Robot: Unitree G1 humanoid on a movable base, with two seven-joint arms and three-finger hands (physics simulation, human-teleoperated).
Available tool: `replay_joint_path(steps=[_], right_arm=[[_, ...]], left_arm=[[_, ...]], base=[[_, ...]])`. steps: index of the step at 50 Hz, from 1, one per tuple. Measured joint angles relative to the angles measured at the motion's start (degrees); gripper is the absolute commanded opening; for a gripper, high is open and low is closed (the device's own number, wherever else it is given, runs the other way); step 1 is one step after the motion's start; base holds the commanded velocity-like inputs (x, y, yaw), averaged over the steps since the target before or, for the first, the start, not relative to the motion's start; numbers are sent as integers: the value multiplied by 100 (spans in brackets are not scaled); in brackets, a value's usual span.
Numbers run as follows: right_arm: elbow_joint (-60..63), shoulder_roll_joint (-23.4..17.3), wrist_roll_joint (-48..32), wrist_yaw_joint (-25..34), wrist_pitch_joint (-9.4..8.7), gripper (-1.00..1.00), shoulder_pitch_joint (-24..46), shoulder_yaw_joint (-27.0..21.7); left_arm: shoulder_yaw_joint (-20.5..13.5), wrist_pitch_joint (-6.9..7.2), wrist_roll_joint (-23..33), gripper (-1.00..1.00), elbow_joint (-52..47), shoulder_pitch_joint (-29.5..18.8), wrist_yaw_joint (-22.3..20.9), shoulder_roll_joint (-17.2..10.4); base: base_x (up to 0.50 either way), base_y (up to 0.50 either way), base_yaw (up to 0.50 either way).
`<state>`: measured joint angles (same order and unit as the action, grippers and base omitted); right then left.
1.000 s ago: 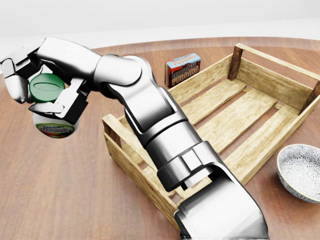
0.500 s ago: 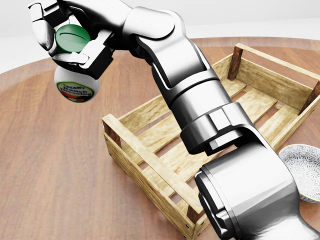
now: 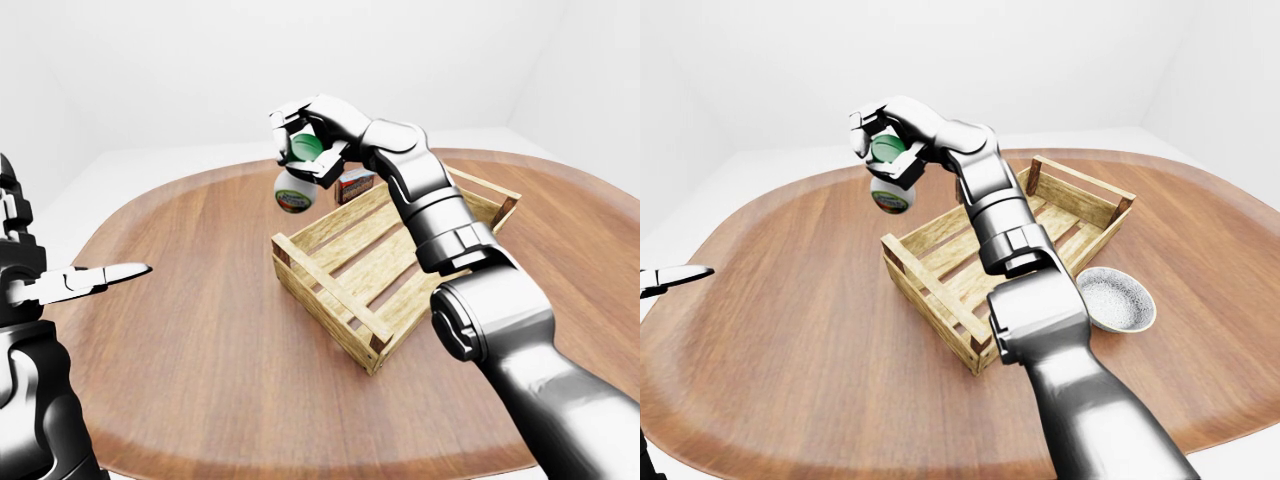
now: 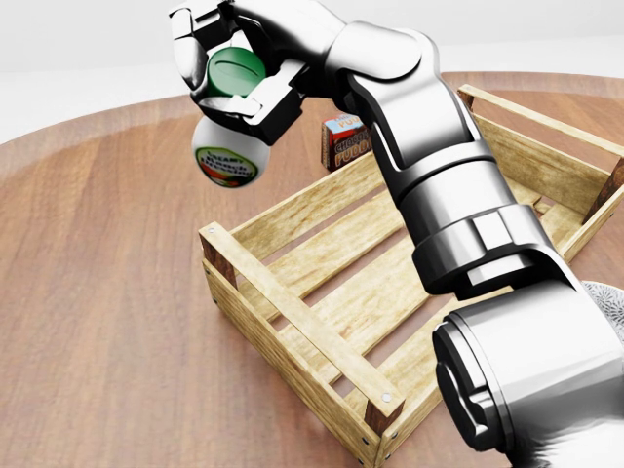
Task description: Pick up the salad dressing and put it in the tray.
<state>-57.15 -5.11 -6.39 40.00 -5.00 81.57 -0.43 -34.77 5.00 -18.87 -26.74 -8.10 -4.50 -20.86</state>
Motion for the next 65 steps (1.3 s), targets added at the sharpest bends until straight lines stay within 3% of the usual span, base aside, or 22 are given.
replay_joint_path(steps=[28,45,65], right_arm=[[1220,-1046,7,-48,0,-100,-1459,-345],[1959,-1424,95,-169,0,-100,-2491,-546],[1284,-1708,108,-395,0,-100,-2804,-680]], left_arm=[[34,0,56,100,32,-19,-6,4],[26,0,64,100,-22,-21,-7,2],[34,0,99,100,-55,-16,-25,20]], base=[[0,0,0],[0,0,0],[0,0,0]])
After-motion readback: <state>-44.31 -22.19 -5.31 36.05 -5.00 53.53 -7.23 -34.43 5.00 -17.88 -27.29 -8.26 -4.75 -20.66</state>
